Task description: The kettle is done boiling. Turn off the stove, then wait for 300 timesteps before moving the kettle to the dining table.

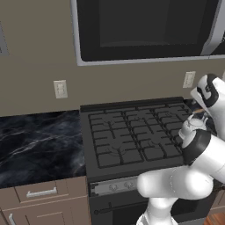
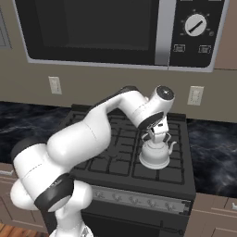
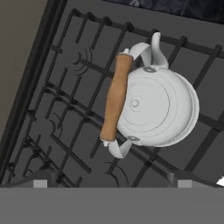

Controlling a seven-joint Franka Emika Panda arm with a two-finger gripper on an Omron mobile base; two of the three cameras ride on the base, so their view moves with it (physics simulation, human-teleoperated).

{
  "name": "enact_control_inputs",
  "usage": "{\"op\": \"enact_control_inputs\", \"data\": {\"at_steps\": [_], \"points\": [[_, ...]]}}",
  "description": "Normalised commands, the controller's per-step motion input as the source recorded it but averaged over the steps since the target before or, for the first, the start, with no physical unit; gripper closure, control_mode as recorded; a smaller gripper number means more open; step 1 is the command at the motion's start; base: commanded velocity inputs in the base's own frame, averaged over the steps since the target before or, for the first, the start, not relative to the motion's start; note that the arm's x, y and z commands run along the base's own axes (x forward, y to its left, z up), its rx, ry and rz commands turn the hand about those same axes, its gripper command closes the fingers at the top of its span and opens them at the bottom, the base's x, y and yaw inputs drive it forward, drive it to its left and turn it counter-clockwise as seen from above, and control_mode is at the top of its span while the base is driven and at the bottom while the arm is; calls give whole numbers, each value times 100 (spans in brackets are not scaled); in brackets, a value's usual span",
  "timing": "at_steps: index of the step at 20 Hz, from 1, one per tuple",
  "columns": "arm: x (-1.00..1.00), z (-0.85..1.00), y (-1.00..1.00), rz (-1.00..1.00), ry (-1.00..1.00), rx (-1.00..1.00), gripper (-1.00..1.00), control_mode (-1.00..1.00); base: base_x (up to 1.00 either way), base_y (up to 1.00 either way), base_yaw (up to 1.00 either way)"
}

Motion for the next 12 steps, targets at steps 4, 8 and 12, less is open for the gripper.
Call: {"op": "enact_control_inputs", "data": {"at_steps": [4, 8, 12], "points": [[15, -18, -14, 0, 4, 0, -100, -100, 0, 0, 0], [17, -14, -11, 0, 4, 0, -100, -100, 0, 0, 0], [23, -7, -6, 0, 6, 0, -100, -100, 0, 0, 0]]}}
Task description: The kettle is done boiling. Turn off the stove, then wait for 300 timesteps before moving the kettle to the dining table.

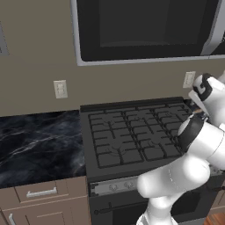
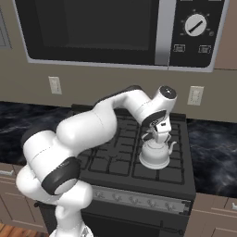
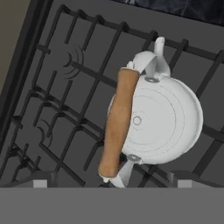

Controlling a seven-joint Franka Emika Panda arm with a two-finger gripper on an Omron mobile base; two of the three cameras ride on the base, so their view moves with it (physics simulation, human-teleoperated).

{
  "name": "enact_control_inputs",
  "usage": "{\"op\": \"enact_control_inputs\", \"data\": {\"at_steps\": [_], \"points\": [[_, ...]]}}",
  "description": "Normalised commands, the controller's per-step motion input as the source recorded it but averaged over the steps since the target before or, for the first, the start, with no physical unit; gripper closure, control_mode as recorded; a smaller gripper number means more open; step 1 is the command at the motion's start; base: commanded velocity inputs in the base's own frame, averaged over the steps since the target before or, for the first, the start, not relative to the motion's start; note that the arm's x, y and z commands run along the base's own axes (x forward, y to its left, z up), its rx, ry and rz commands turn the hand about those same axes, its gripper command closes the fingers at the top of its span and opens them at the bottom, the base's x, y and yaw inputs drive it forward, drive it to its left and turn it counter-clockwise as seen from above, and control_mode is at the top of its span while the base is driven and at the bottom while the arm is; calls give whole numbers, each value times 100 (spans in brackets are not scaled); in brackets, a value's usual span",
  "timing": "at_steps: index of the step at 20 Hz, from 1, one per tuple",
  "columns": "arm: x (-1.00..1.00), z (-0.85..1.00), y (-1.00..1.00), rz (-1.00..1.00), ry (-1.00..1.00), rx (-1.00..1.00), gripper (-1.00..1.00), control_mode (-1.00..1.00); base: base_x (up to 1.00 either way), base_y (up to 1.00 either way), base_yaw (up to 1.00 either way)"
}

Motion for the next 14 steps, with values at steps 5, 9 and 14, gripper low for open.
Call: {"op": "enact_control_inputs", "data": {"at_steps": [5, 9, 14], "points": [[23, -6, -7, 0, 5, 0, -100, -100, 0, 0, 0], [22, -7, -8, 0, 4, 0, -100, -100, 0, 0, 0], [7, -16, -15, 0, 1, 0, -100, -100, 0, 0, 0]]}}
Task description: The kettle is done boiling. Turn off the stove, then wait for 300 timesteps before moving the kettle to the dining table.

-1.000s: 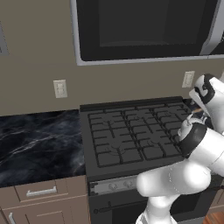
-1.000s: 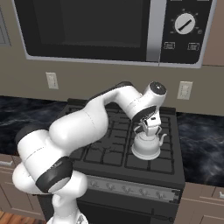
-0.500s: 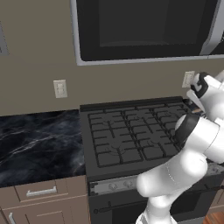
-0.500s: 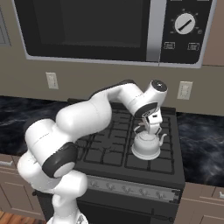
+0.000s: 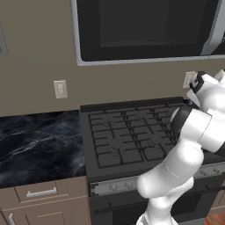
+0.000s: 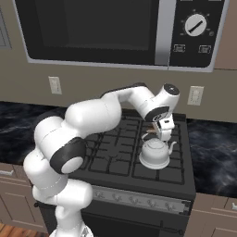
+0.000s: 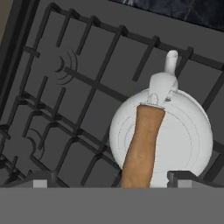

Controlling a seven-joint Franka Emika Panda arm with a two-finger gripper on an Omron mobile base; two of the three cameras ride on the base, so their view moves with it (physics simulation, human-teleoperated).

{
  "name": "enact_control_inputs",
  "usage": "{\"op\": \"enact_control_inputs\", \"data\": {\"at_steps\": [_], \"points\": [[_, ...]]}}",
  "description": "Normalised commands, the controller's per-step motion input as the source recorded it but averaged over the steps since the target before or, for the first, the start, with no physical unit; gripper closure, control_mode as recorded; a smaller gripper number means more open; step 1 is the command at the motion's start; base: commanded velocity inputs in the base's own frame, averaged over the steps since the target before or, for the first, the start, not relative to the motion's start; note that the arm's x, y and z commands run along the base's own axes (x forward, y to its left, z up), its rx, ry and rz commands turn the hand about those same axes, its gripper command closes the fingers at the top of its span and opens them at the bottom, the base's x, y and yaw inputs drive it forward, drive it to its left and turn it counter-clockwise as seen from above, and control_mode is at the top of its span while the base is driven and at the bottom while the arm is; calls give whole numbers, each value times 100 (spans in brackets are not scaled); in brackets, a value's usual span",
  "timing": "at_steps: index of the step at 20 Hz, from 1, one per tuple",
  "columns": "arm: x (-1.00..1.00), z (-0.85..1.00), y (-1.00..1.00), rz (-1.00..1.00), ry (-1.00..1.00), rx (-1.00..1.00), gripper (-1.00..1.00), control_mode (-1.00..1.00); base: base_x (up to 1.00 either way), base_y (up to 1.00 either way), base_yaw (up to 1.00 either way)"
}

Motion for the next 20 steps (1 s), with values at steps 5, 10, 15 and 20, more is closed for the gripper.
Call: {"op": "enact_control_inputs", "data": {"at_steps": [5, 10, 15, 20], "points": [[0, -21, -15, 0, 0, 0, -100, -100, 0, 0, 0], [0, -7, -5, 0, 0, 0, -100, -100, 0, 0, 0], [1, -3, 0, 0, 1, 0, 100, -100, 0, 0, 0], [1, -2, 4, 0, 0, 0, 100, -100, 0, 0, 0]]}}
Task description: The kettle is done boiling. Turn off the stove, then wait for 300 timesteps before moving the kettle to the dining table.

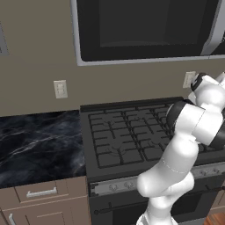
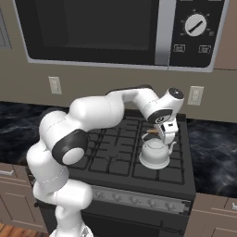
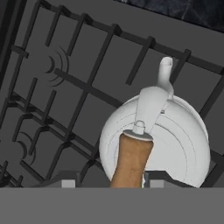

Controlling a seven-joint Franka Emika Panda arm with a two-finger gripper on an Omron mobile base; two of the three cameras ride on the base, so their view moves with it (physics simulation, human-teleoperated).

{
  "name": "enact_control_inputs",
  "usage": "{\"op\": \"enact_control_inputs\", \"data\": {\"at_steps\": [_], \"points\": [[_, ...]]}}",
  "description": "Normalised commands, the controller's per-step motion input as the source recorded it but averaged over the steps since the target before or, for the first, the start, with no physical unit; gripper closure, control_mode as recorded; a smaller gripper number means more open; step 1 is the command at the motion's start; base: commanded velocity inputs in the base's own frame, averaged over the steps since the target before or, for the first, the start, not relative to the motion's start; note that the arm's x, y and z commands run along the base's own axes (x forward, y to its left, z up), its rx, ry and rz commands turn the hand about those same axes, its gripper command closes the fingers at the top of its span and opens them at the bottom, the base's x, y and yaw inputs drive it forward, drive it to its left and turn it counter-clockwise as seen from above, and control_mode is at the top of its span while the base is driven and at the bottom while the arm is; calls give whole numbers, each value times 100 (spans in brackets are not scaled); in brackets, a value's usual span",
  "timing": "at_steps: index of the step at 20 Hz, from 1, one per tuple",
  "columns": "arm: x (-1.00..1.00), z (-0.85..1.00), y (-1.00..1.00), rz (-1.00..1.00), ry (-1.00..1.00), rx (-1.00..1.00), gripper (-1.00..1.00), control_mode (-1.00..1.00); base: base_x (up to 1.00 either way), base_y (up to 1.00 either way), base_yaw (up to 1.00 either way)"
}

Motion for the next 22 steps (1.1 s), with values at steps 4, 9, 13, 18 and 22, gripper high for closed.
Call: {"op": "enact_control_inputs", "data": {"at_steps": [4, 9, 13, 18, 22], "points": [[0, -1, 0, 0, 0, 0, 100, -100, 0, 0, 0], [0, 0, 2, 0, 0, 0, 100, -100, 0, 0, 0], [-4, 4, 1, 0, -1, 0, 100, -100, 0, 0, 0], [-20, 26, 0, 0, -3, 0, 100, -100, 0, 0, 0], [-20, 33, 0, 0, -2, 0, 100, -100, 0, 0, 0]]}}
